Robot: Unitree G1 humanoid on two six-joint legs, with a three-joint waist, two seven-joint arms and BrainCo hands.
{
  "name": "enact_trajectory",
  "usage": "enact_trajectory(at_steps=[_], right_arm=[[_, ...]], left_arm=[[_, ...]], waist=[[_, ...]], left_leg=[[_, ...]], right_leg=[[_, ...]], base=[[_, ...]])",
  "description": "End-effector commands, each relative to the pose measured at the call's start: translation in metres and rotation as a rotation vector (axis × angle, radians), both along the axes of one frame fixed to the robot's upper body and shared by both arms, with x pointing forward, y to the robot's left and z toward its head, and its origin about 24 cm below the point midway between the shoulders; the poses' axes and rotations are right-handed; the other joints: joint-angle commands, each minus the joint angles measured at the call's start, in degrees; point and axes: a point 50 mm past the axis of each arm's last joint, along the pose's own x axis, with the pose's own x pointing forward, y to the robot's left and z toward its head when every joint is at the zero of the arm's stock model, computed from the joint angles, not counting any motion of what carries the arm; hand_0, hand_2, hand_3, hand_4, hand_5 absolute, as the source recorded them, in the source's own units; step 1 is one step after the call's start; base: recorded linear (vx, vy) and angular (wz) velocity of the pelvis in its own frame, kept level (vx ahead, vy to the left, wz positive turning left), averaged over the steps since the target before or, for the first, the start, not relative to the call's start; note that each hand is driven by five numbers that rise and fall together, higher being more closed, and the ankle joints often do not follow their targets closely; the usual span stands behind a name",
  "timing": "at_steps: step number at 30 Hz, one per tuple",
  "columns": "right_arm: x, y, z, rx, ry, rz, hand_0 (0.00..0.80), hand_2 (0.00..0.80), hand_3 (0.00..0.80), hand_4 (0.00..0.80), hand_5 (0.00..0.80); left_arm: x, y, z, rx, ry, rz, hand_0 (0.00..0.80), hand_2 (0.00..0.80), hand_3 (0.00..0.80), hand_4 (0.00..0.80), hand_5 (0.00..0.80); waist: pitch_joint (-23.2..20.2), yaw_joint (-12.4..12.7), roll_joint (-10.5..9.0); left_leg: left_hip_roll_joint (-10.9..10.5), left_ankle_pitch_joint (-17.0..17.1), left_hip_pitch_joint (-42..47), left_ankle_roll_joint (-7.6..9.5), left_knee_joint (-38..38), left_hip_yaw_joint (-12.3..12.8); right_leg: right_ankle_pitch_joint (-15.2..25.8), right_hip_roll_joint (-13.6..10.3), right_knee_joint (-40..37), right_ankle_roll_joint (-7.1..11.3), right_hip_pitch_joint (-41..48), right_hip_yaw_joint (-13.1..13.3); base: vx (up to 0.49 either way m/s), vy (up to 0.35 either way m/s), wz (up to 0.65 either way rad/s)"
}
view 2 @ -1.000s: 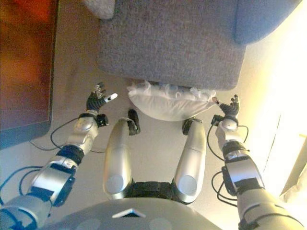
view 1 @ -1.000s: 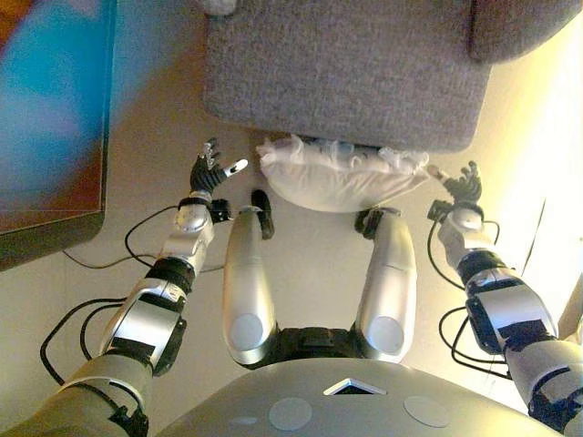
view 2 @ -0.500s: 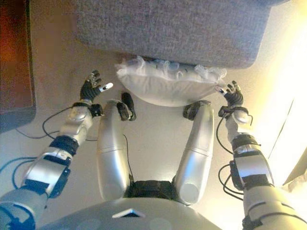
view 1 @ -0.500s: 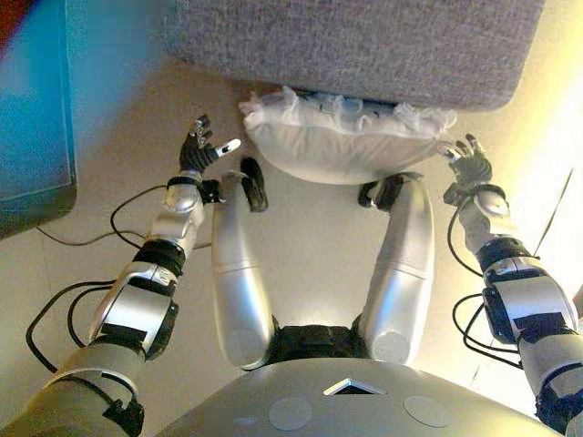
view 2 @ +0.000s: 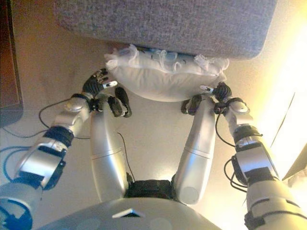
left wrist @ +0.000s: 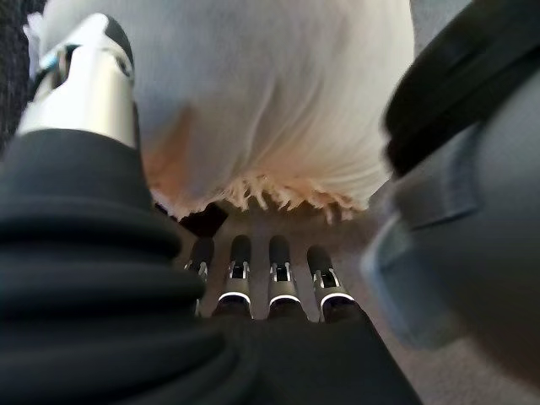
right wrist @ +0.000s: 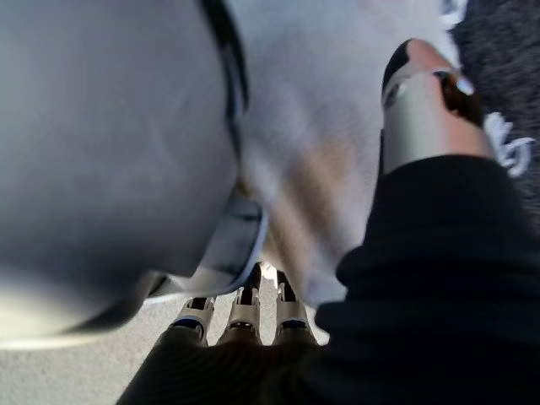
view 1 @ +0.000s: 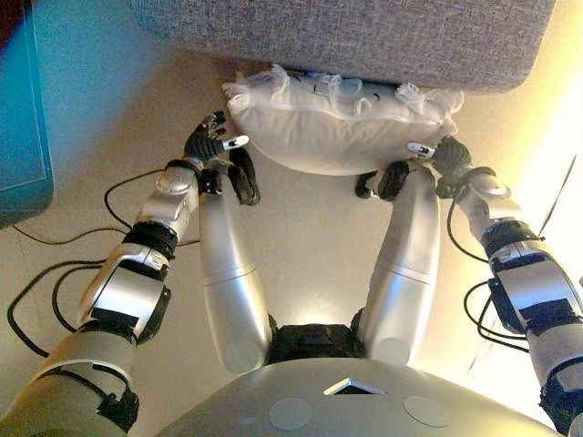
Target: Pick up the cushion and take it to the sofa
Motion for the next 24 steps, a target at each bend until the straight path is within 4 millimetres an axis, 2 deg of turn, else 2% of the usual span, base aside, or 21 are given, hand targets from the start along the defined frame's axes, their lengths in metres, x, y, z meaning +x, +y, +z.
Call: enact_trajectory(at_steps=[1, 8, 12, 13, 14, 15, 17, 20, 24], right_arm=[[0.005, -0.001, 0.008, -0.080, 0.002, -0.001, 0.000, 0.000, 0.000, 0.000, 0.000], [0.029, 0.019, 0.041, -0.179, -0.062, 0.061, 0.000, 0.000, 0.000, 0.000, 0.000], [0.039, 0.026, 0.060, -0.248, -0.103, 0.050, 0.000, 0.000, 0.000, 0.000, 0.000], [0.040, 0.026, 0.063, -0.268, -0.113, 0.043, 0.254, 0.254, 0.254, 0.254, 0.254], [0.042, 0.028, 0.068, -0.288, -0.130, 0.036, 0.558, 0.558, 0.558, 0.558, 0.558], [0.043, 0.029, 0.071, -0.294, -0.143, 0.028, 0.800, 0.800, 0.800, 0.800, 0.800], [0.046, 0.033, 0.076, -0.294, -0.169, 0.011, 0.800, 0.800, 0.800, 0.800, 0.800], [0.049, 0.039, 0.080, -0.303, -0.175, 0.022, 0.800, 0.800, 0.800, 0.800, 0.800], [0.047, 0.044, 0.071, -0.322, -0.143, 0.035, 0.800, 0.800, 0.800, 0.800, 0.800]], left_arm=[[0.003, -0.004, -0.004, 0.102, 0.063, -0.046, 0.000, 0.000, 0.000, 0.000, 0.000], [0.021, -0.005, 0.018, 0.270, 0.122, -0.051, 0.000, 0.000, 0.000, 0.000, 0.000], [0.033, -0.007, 0.042, 0.339, 0.089, -0.054, 0.000, 0.000, 0.000, 0.000, 0.000], [0.036, -0.011, 0.047, 0.340, 0.084, -0.087, 0.044, 0.044, 0.044, 0.044, 0.044], [0.038, -0.017, 0.054, 0.350, 0.071, -0.120, 0.417, 0.417, 0.417, 0.417, 0.417], [0.040, -0.023, 0.057, 0.359, 0.060, -0.146, 0.571, 0.571, 0.571, 0.571, 0.571], [0.043, -0.036, 0.064, 0.362, 0.027, -0.198, 0.800, 0.800, 0.800, 0.800, 0.800], [0.046, -0.050, 0.074, 0.323, -0.026, -0.212, 0.800, 0.800, 0.800, 0.800, 0.800], [0.046, -0.062, 0.076, 0.262, -0.053, -0.222, 0.800, 0.800, 0.800, 0.800, 0.800]], waist=[[-0.83, -0.47, 1.24], [-0.26, -1.16, 0.93], [0.01, -1.69, 0.48], [0.02, -1.81, 0.37], [0.04, -1.96, 0.32], [0.04, -2.06, 0.35], [0.05, -2.23, 0.28], [0.05, -2.46, 0.20], [0.05, -2.50, -0.05]], left_leg=[[2.05, -1.59, 0.88, -0.85, -0.76, 0.17], [2.64, -1.80, -1.30, -1.00, 0.95, 0.02], [3.01, -2.02, -3.14, -1.06, 2.00, -0.20], [3.09, -2.24, -3.76, -1.00, 2.36, -0.21], [3.18, -2.30, -4.30, -0.95, 2.39, -0.23], [3.08, -2.29, -4.53, -0.96, 2.34, -0.20], [2.97, -2.52, -5.05, -0.99, 2.36, -0.23], [3.02, -2.51, -5.53, -0.85, 2.43, -0.26], [2.96, -2.38, -4.93, -1.02, 1.79, -0.47]], right_leg=[[4.14, -0.91, -3.95, 4.08, 1.69, 6.22], [4.32, -0.88, -3.15, 4.13, -0.24, 6.90], [4.20, -0.58, -2.56, 4.05, -1.82, 7.26], [4.10, -0.62, -2.46, 3.95, -2.34, 7.18], [4.15, -0.56, -2.62, 3.90, -2.76, 7.12], [4.32, -0.44, -2.83, 3.93, -2.99, 7.13], [4.59, -0.36, -3.19, 4.09, -3.56, 7.22], [4.88, -0.28, -3.28, 4.24, -4.09, 7.58], [5.39, -0.34, -4.25, 4.48, -3.36, 7.63]], base=[[0.000, 0.000, 0.00], [-0.004, 0.004, 0.01], [-0.033, -0.008, -0.02], [-0.047, 0.005, -0.01], [-0.047, 0.006, 0.01], [-0.041, 0.008, 0.02], [0.000, 0.000, 0.00], [0.000, 0.000, 0.00], [-0.003, 0.002, -0.01]])
